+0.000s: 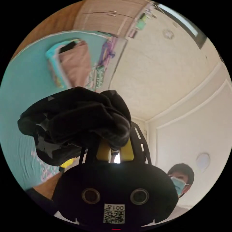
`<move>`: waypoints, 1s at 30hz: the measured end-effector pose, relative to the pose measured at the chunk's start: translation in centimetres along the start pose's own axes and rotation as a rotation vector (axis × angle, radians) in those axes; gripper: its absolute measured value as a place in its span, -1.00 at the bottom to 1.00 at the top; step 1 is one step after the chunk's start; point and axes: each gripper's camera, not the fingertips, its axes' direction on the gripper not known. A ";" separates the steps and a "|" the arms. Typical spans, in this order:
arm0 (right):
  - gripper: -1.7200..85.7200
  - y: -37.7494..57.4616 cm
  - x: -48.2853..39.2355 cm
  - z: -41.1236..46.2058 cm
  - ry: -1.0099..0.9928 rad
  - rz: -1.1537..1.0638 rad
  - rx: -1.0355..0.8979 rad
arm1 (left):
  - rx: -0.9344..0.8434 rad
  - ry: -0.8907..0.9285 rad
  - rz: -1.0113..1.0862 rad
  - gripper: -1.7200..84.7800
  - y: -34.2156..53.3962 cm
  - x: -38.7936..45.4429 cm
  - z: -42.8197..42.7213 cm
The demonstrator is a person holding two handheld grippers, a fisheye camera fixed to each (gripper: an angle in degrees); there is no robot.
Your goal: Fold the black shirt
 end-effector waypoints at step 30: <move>-0.95 7.7 25.4 28.9 0.286 0.095 -0.175 | -0.116 -0.239 0.180 -0.97 -2.6 -24.5 17.9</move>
